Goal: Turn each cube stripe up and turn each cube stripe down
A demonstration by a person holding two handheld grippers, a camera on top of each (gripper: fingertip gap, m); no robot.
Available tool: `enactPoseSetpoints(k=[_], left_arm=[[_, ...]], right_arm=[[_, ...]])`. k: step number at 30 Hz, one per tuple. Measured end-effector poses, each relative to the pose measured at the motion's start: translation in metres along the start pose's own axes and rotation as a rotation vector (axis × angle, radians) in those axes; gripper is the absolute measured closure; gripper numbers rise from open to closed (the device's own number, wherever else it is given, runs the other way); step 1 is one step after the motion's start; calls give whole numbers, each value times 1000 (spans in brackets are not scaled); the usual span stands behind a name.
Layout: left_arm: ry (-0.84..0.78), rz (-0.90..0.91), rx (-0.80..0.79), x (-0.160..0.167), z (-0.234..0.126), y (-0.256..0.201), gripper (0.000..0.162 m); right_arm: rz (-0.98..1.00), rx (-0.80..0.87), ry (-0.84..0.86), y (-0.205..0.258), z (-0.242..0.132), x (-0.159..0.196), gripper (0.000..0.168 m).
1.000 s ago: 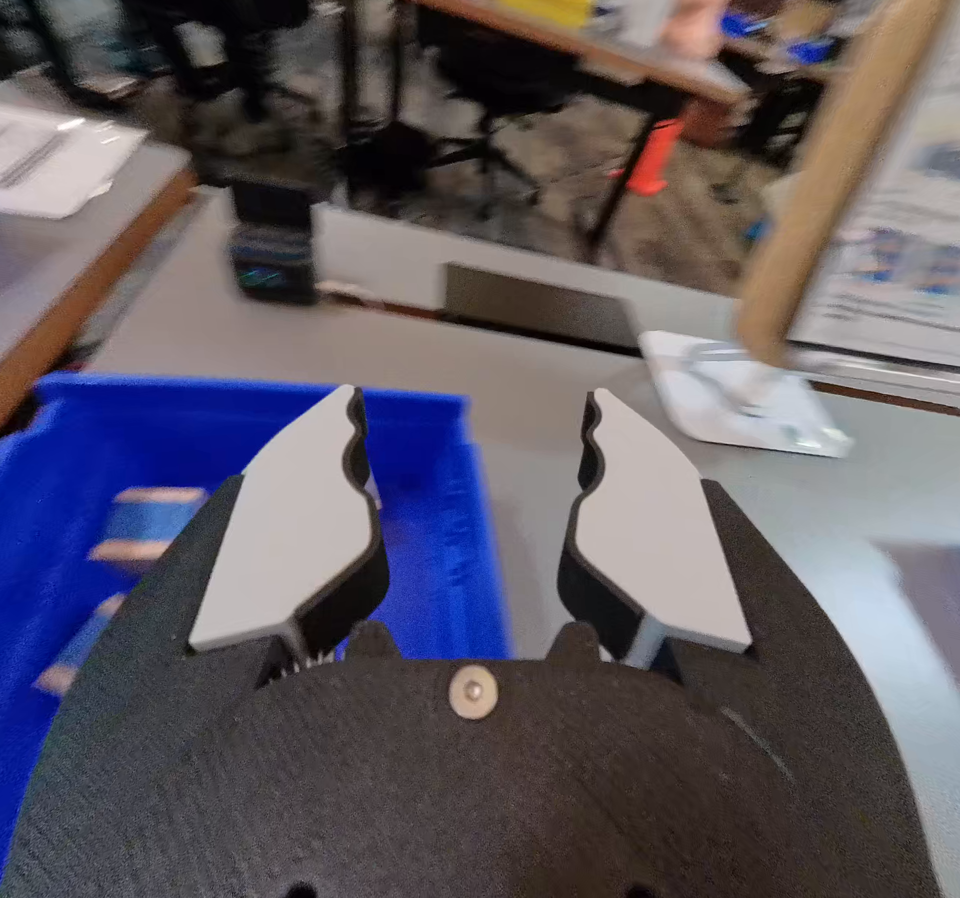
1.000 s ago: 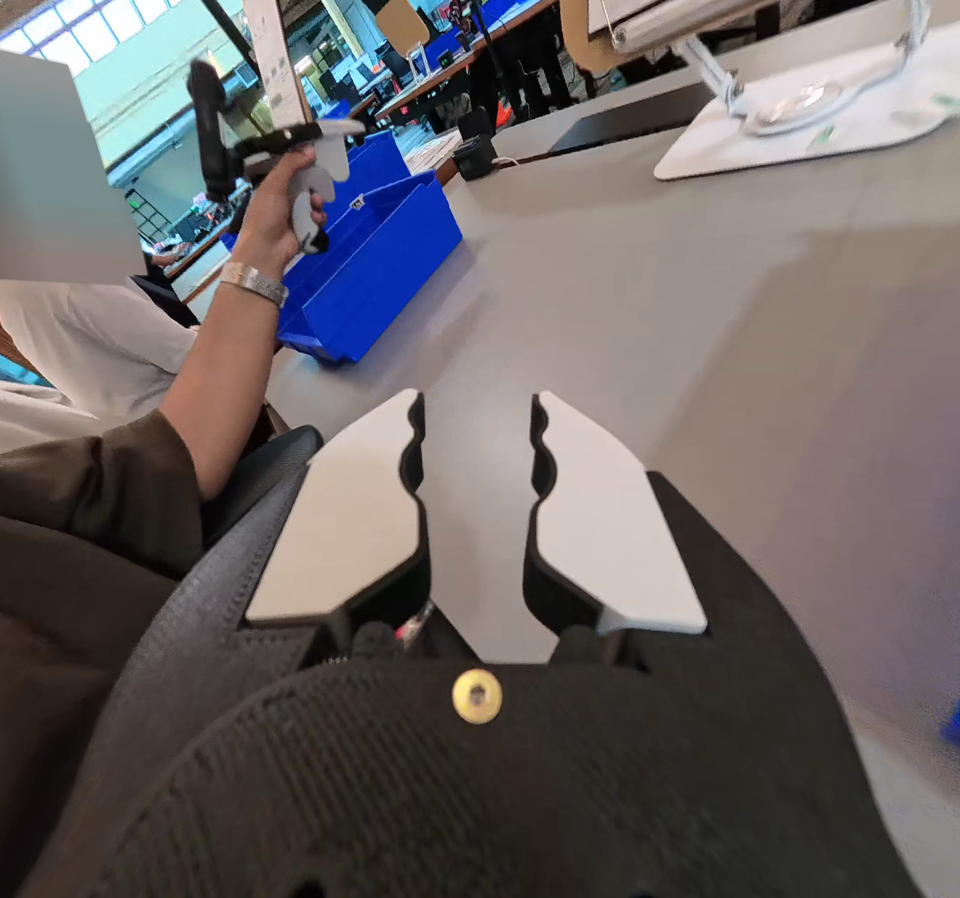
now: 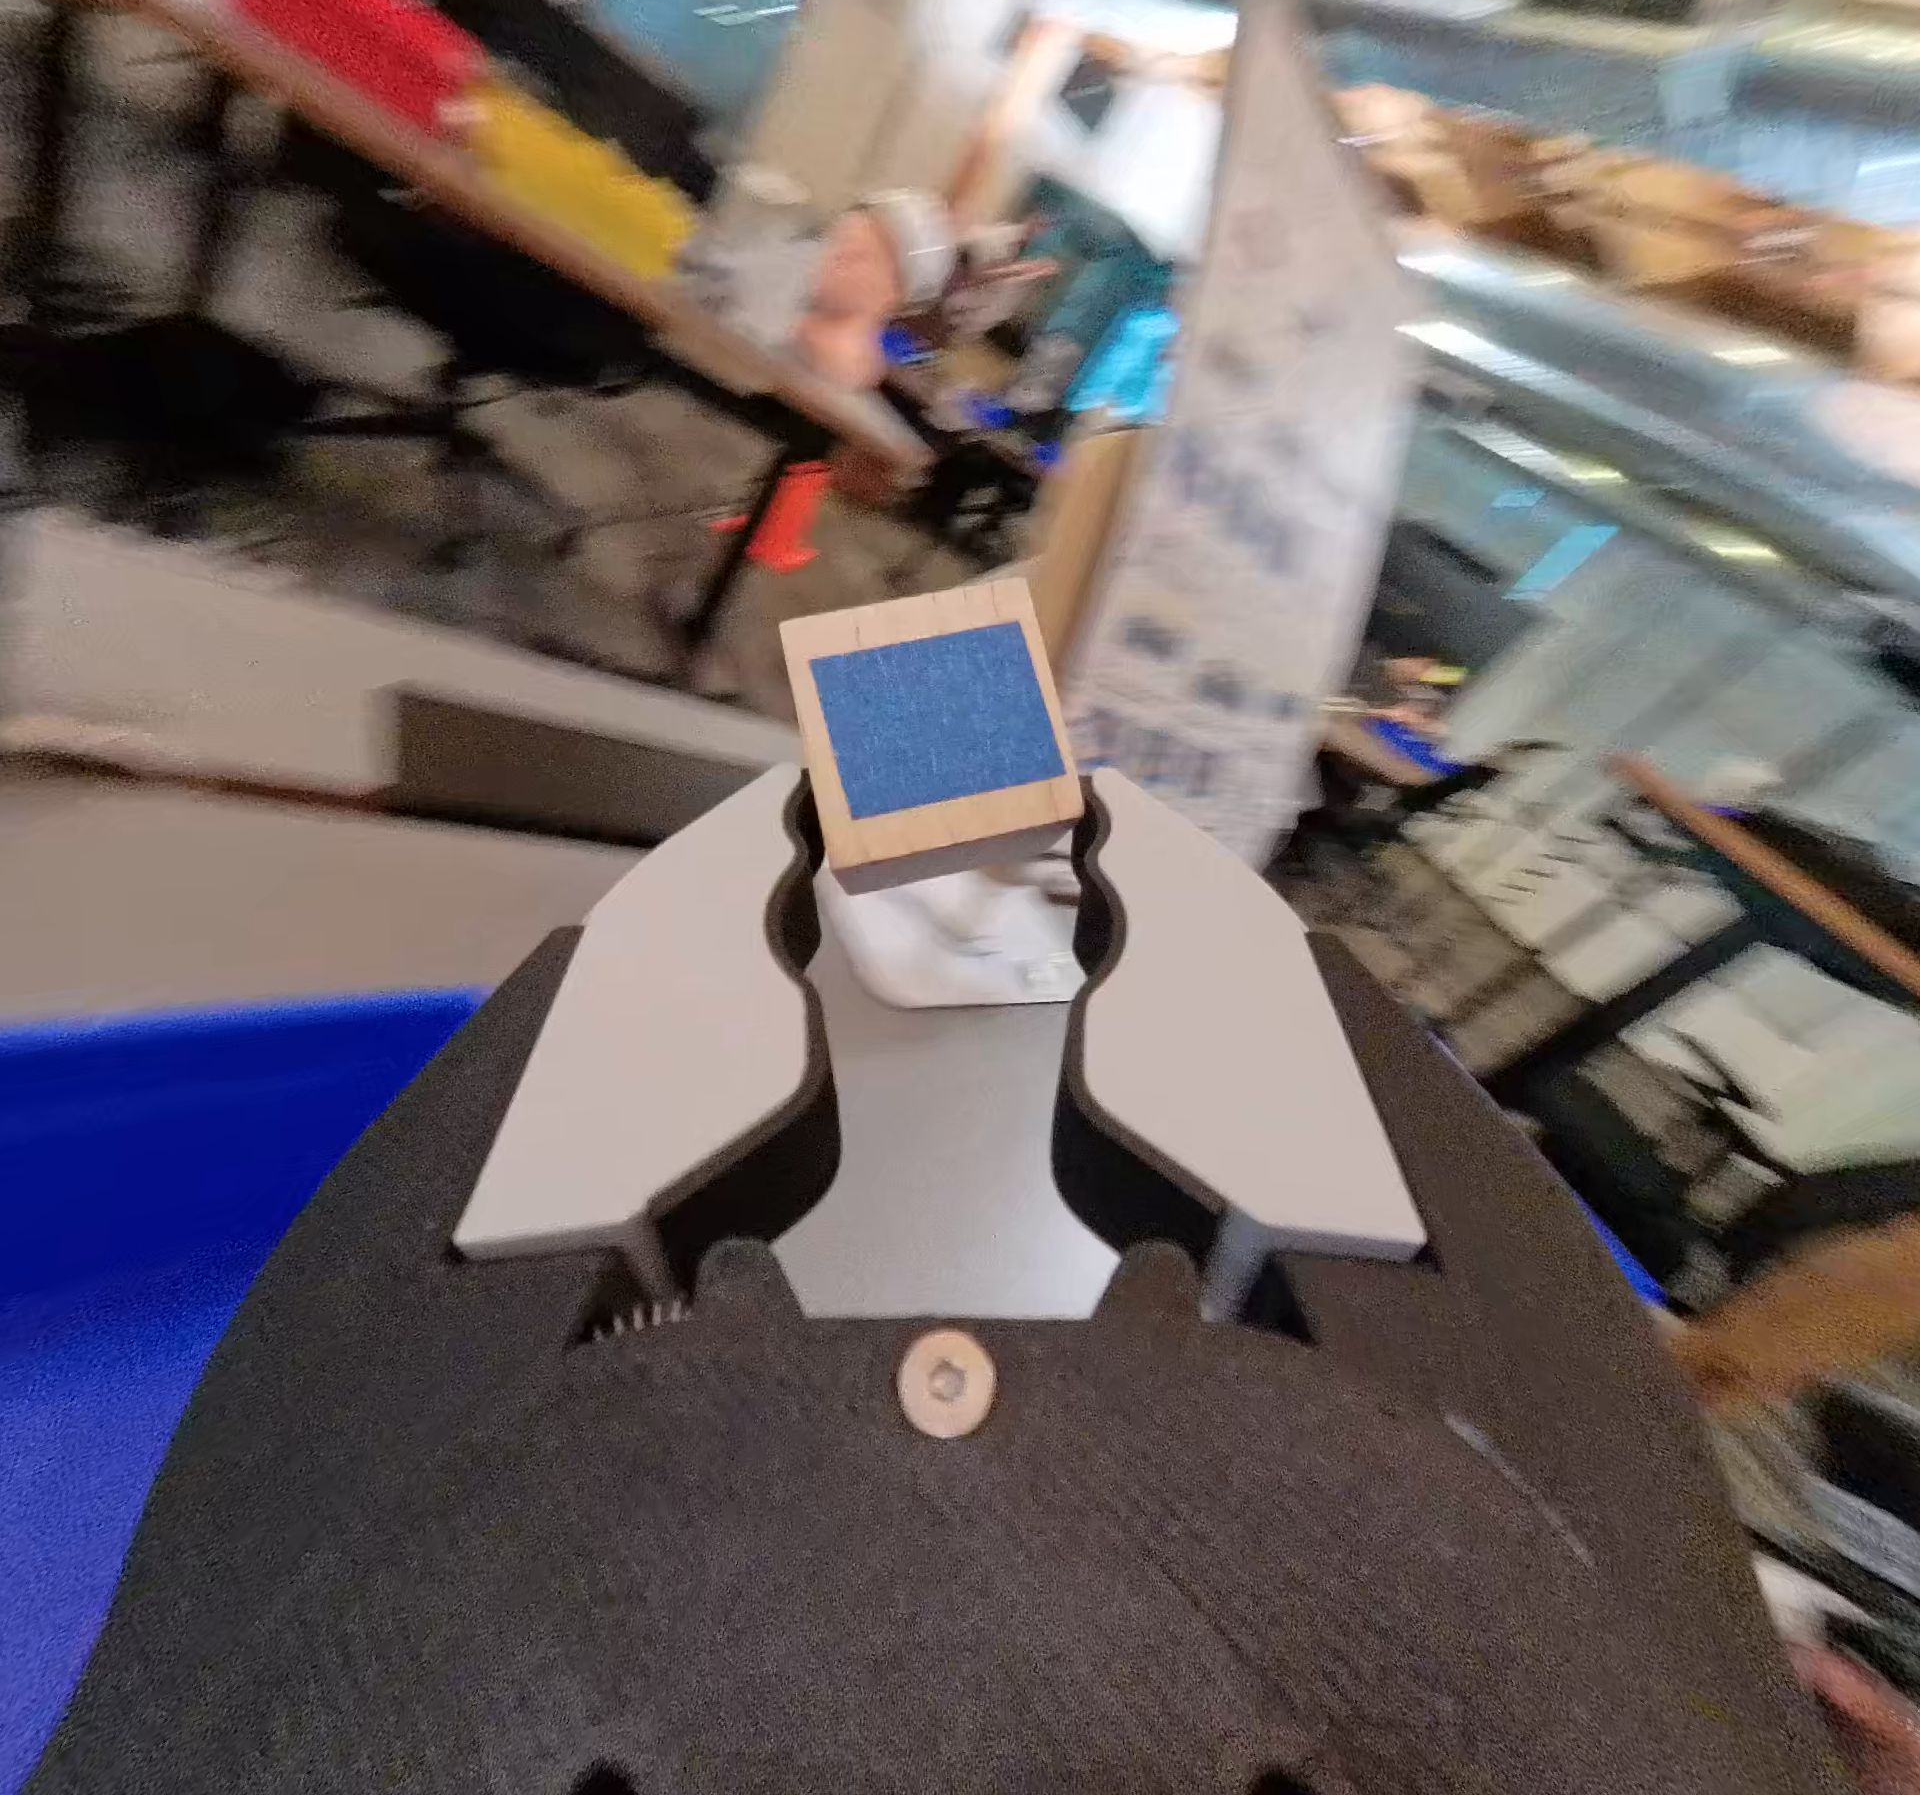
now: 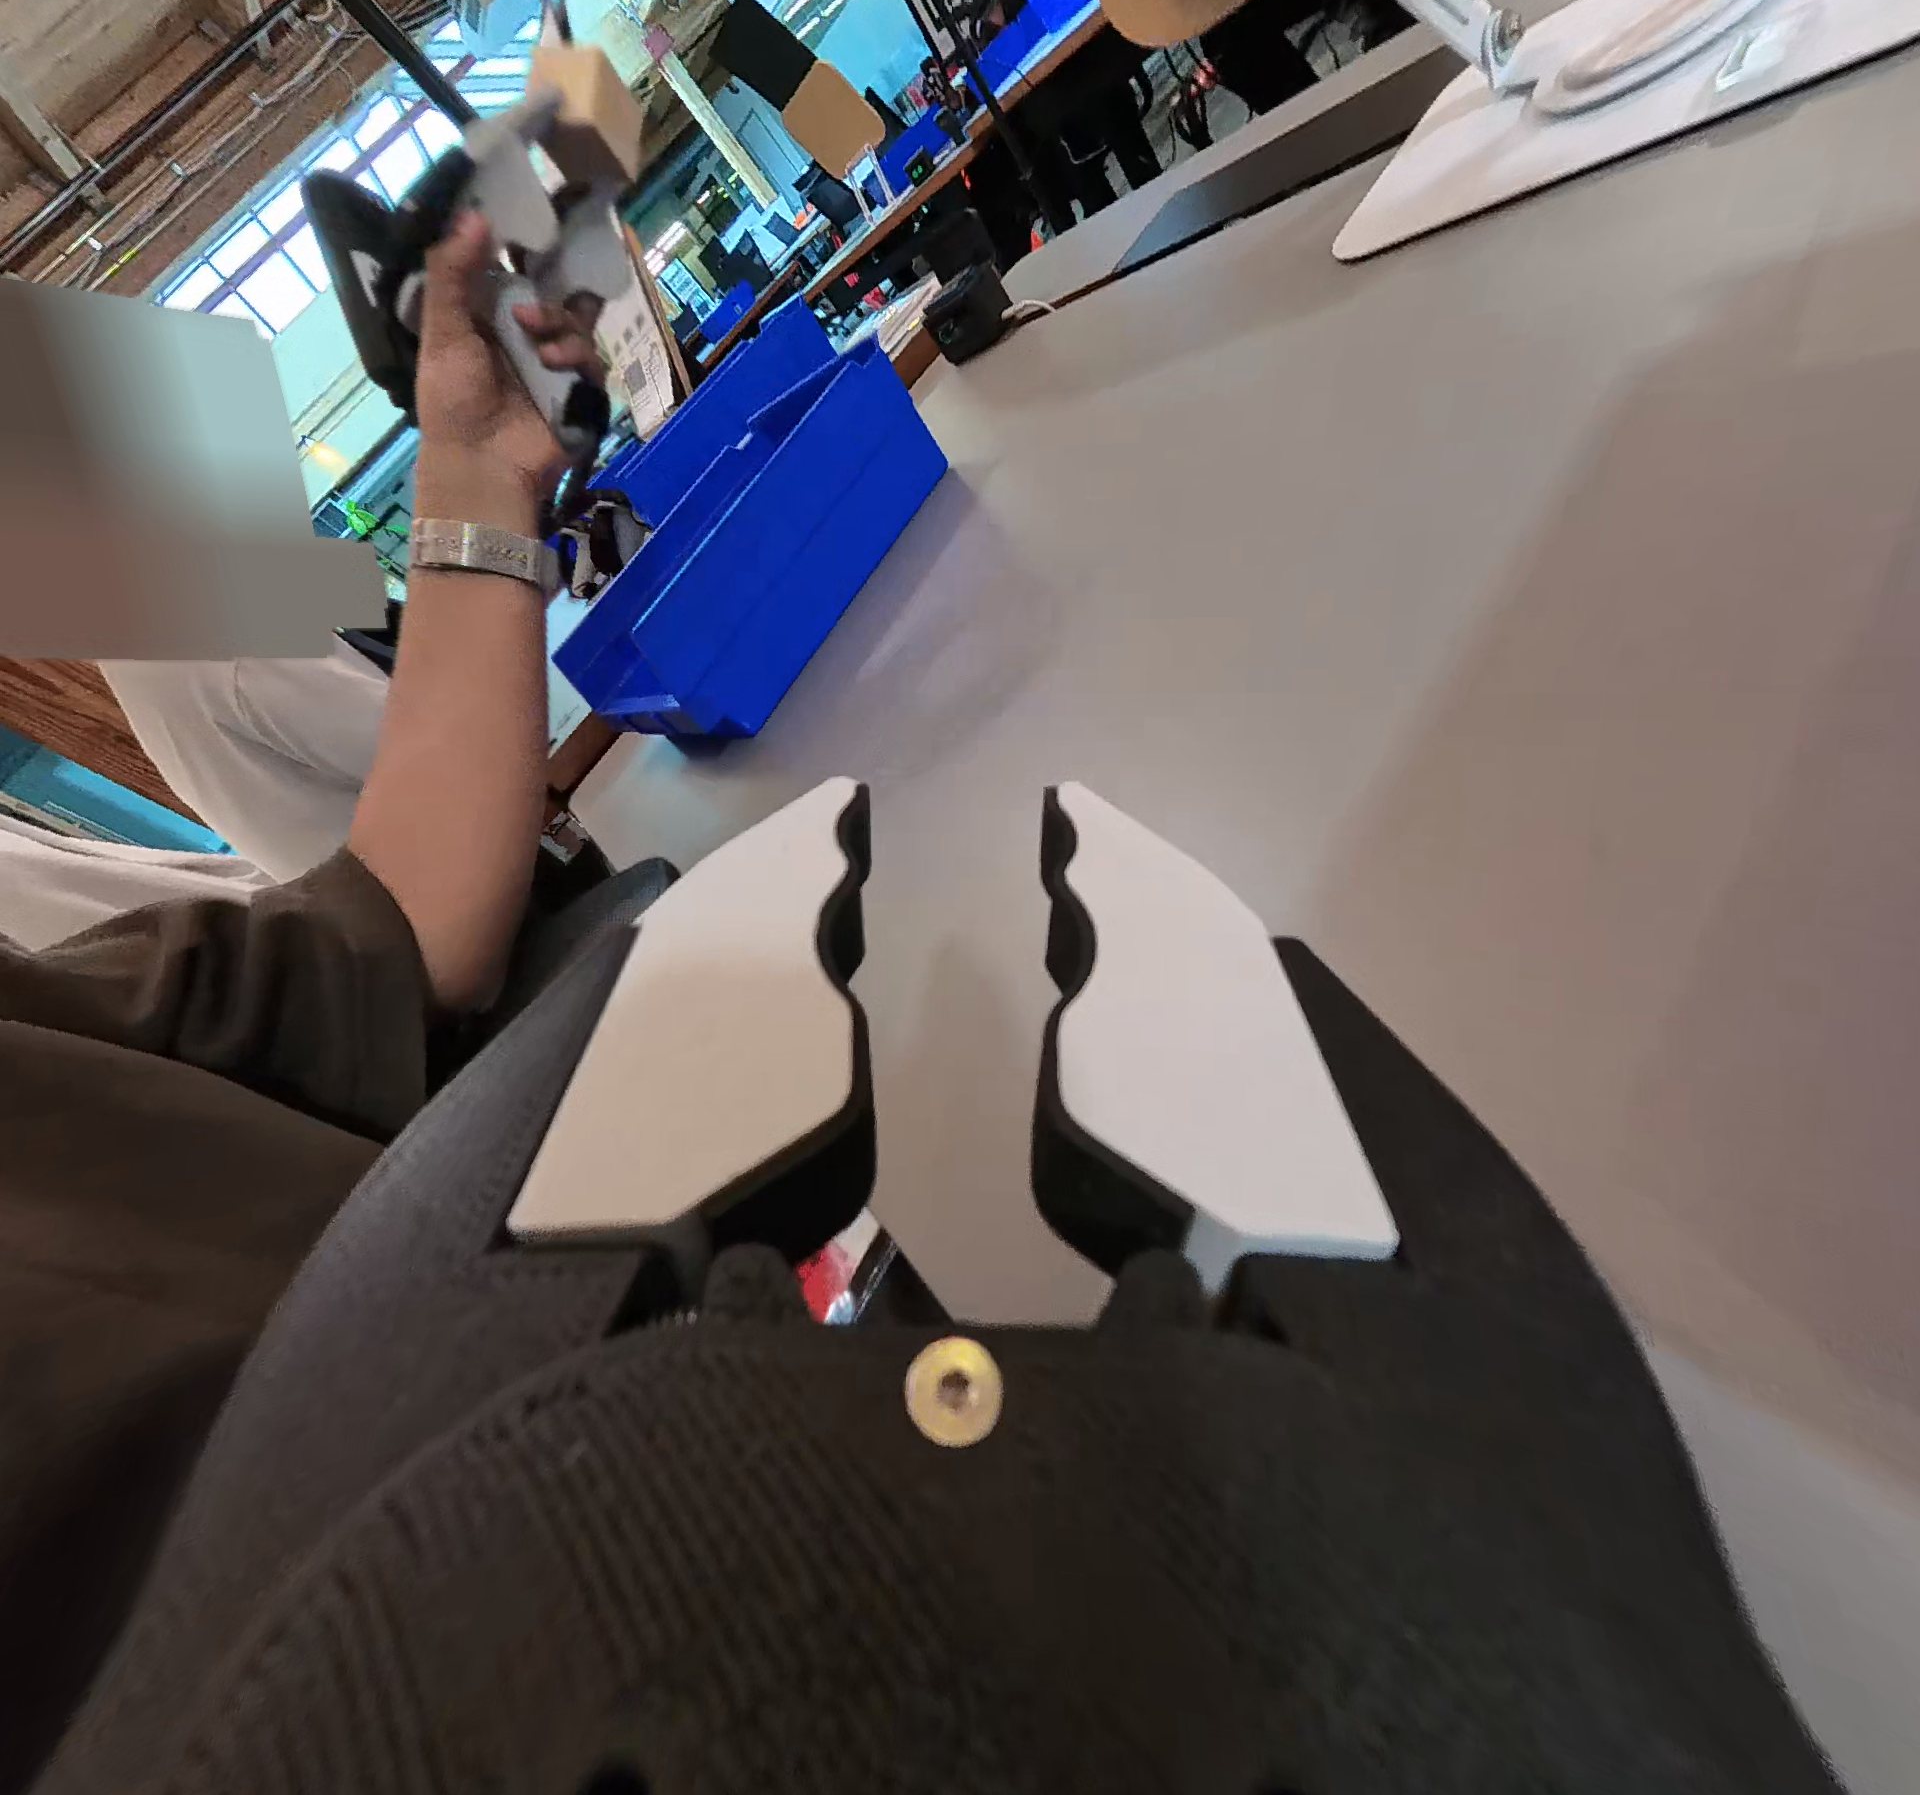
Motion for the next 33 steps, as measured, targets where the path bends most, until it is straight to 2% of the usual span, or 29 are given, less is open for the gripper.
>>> enactPoseSetpoints(k=[4,7,9,12,14,18,21,23,26,30,33], left_arm=[[8,-53,407,10,36,-101,115],[94,-144,633,50,62,-158,115],[176,-100,710,87,75,-181,115],[296,18,773,148,84,-201,115],[320,-13,836,182,85,-217,115],[250,-313,991,228,85,-247,116],[265,-439,1045,262,83,-257,116],[315,-445,1067,279,81,-264,116],[363,-358,1061,291,79,-271,116],[453,-257,1017,308,80,-272,116],[509,-246,1029,322,79,-275,116]], right_arm=[[-95,-4,-76,9,4,-10,131],[-220,10,-176,18,5,-22,125],[-282,-20,-205,29,5,-26,125],[-233,-132,-222,45,3,-32,121],[-155,-167,-259,45,4,-41,115],[-73,-167,-326,35,8,-55,105],[113,-291,-284,39,10,-59,102],[220,-330,-259,37,13,-59,102],[313,-375,-229,39,16,-57,101],[384,-414,-186,43,21,-50,102],[412,-422,-162,44,23,-47,108]])
Point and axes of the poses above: each gripper's, where its closed fingertips meet, z out along the fingers, x out of its underside, y = z × x across the jaws, the point moved 1 cm from there along -z, back along the fingers, and after that the axes turned 14 degrees about x, right-handed, at the moved point
